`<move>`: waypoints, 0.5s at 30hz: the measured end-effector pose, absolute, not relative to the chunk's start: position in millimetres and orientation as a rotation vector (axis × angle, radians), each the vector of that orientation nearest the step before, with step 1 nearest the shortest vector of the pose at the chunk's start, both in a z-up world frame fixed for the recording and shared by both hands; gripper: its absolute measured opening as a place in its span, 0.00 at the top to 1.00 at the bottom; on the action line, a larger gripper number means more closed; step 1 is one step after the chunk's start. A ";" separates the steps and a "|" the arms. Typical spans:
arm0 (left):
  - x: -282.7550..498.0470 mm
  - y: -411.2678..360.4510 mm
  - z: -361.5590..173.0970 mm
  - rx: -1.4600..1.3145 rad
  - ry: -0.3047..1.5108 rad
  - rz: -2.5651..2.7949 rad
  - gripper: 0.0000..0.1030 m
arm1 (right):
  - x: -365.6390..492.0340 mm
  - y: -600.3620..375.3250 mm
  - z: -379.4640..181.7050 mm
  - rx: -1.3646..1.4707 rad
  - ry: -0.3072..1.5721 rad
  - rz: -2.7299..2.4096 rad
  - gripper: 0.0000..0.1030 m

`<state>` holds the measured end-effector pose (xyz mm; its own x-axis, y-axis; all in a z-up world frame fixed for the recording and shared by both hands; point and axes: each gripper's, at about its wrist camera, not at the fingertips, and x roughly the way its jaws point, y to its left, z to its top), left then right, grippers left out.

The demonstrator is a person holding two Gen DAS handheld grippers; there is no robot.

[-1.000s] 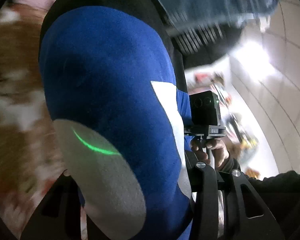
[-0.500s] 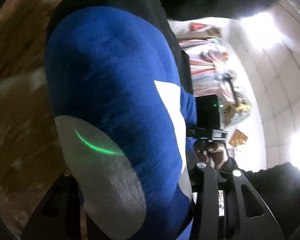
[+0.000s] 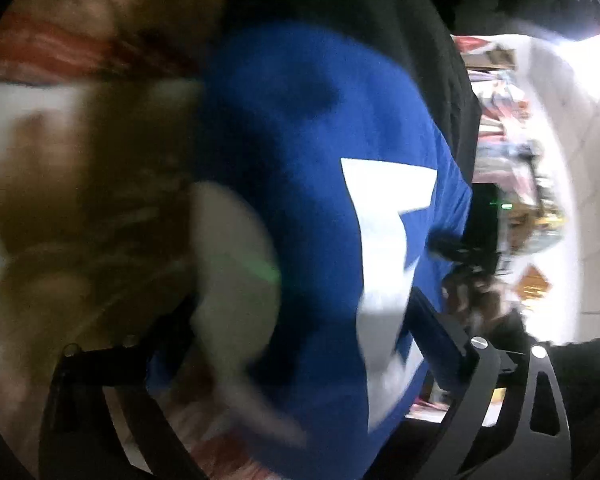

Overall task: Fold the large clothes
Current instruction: 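Lower the bundle onto the bedspread and open both grippers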

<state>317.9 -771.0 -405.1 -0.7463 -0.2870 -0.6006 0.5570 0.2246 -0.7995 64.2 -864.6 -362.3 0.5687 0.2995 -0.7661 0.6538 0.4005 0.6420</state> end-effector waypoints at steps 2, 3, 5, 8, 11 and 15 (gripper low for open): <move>322.6 -755.9 -370.9 0.370 1.657 -1.499 0.05 | 67.3 -862.9 -336.7 1.062 1.040 -0.347 0.16; 320.2 -747.7 -353.8 0.423 1.557 -1.456 0.05 | 69.9 -860.8 -315.7 0.966 1.053 -0.408 0.13; 308.1 -734.7 -320.5 0.518 1.346 -1.368 0.05 | 78.1 -861.3 -293.1 0.841 1.050 -0.499 0.06; 267.3 -717.8 -279.5 0.598 1.074 -1.306 0.05 | 96.2 -840.5 -253.6 0.695 1.013 -0.611 0.04; 251.9 -702.8 -269.3 0.574 0.959 -1.282 0.05 | 126.2 -853.9 -264.3 0.546 1.011 -0.700 0.04; 212.0 -710.3 -297.7 0.567 0.971 -1.217 0.05 | 131.0 -874.7 -300.1 0.444 1.075 -0.771 0.05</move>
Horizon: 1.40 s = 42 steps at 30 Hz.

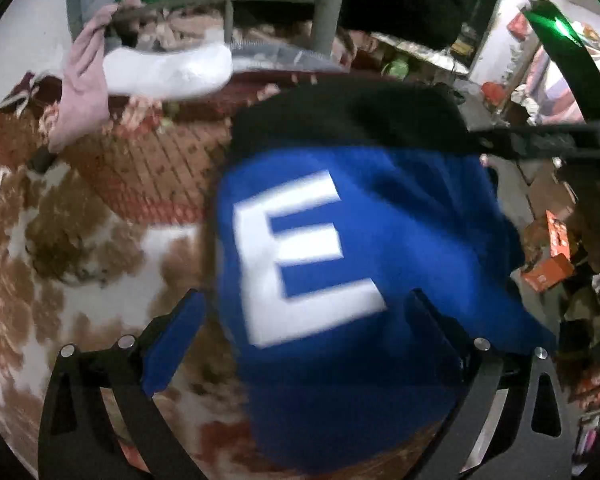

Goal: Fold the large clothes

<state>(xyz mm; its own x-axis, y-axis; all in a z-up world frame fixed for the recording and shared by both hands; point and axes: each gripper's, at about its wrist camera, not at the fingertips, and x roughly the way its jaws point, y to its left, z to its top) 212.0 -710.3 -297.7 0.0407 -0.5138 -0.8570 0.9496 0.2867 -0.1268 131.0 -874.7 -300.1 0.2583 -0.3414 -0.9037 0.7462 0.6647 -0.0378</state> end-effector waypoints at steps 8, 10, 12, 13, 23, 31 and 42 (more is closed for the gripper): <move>204.1 -705.3 -344.3 0.564 1.004 -1.119 0.04 | 99.0 -882.2 -342.0 0.460 1.070 -0.767 0.05; 213.5 -697.4 -355.6 0.519 1.081 -1.110 0.04 | 96.0 -883.7 -347.3 0.420 1.083 -0.745 0.05; 224.5 -687.9 -364.6 0.455 1.163 -1.106 0.04 | 91.0 -887.7 -348.2 0.430 1.086 -0.721 0.05; 223.0 -684.8 -362.2 0.472 1.151 -1.096 0.04 | 87.7 -890.0 -348.6 0.446 1.098 -0.701 0.05; 194.3 -646.4 -279.2 0.605 1.049 -0.971 0.05 | 52.4 -881.5 -309.8 0.385 1.201 -0.758 0.05; 146.0 -602.6 -194.5 0.517 0.954 -1.009 0.05 | -4.7 -782.5 -203.0 0.432 1.129 -0.744 0.05; 80.3 -557.8 -92.9 0.525 0.902 -1.003 0.05 | -76.3 -691.8 -82.7 0.407 0.994 -0.652 0.05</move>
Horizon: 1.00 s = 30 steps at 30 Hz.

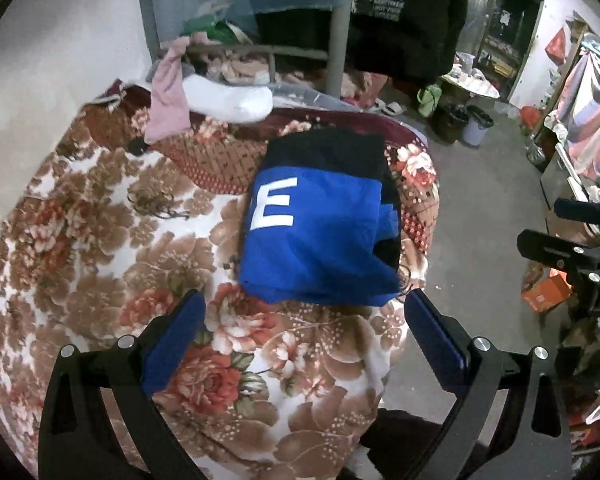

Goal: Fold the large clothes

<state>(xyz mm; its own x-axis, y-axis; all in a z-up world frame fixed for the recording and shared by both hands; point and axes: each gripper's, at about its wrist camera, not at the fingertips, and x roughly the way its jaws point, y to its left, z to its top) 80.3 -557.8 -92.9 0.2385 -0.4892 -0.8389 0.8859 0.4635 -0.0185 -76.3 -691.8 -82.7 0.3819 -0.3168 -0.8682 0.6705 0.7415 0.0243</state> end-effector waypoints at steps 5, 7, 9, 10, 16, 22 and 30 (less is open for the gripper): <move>66.8 -552.6 -80.5 0.516 0.823 -0.986 0.05 | -98.4 -695.1 -76.5 0.454 0.909 -0.645 0.05; 59.6 -551.1 -76.6 0.523 0.784 -0.973 0.05 | -104.0 -690.6 -73.8 0.439 0.895 -0.633 0.05; 50.5 -545.8 -72.1 0.533 0.746 -0.951 0.05 | -107.8 -684.6 -68.5 0.425 0.882 -0.619 0.05; 46.6 -542.9 -69.8 0.535 0.737 -0.947 0.05 | -109.7 -681.1 -65.0 0.415 0.874 -0.620 0.05; 28.0 -524.1 -52.6 0.516 0.687 -0.947 0.05 | -118.7 -665.9 -48.1 0.395 0.838 -0.620 0.05; 21.2 -517.0 -48.8 0.501 0.671 -0.941 0.05 | -123.7 -660.9 -43.3 0.387 0.822 -0.625 0.05; 17.1 -514.0 -38.9 0.494 0.630 -0.938 0.05 | -127.1 -653.0 -41.2 0.391 0.847 -0.614 0.05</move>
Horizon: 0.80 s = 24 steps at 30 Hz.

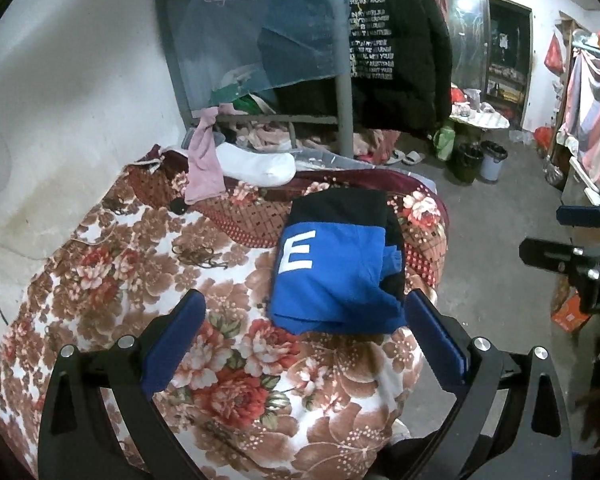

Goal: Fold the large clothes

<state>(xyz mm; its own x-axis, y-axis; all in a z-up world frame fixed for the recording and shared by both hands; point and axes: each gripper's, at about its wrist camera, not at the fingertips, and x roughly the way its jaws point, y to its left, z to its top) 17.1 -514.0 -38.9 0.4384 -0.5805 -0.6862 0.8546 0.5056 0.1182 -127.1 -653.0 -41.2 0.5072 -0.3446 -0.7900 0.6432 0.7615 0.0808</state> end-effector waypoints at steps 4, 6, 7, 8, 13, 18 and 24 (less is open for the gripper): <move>17.9 -514.0 -31.7 0.476 0.627 -0.935 0.05 | -131.5 -650.8 -37.9 0.395 0.838 -0.616 0.05; 18.5 -514.2 -28.0 0.462 0.629 -0.938 0.05 | -131.3 -651.0 -38.1 0.393 0.837 -0.616 0.05; 19.3 -514.7 -27.5 0.453 0.636 -0.939 0.05 | -132.2 -650.6 -36.8 0.393 0.836 -0.618 0.05; 20.5 -514.6 -27.3 0.442 0.648 -0.939 0.05 | -130.7 -651.8 -38.2 0.396 0.838 -0.616 0.05; 19.6 -513.7 -27.2 0.442 0.649 -0.935 0.05 | -134.2 -651.4 -37.3 0.406 0.839 -0.618 0.05; 21.0 -513.6 -31.1 0.440 0.679 -0.936 0.05 | -139.7 -650.1 -36.9 0.408 0.838 -0.628 0.05; 22.5 -515.1 -33.8 0.437 0.692 -0.939 0.05 | -147.7 -651.5 -37.0 0.415 0.835 -0.644 0.05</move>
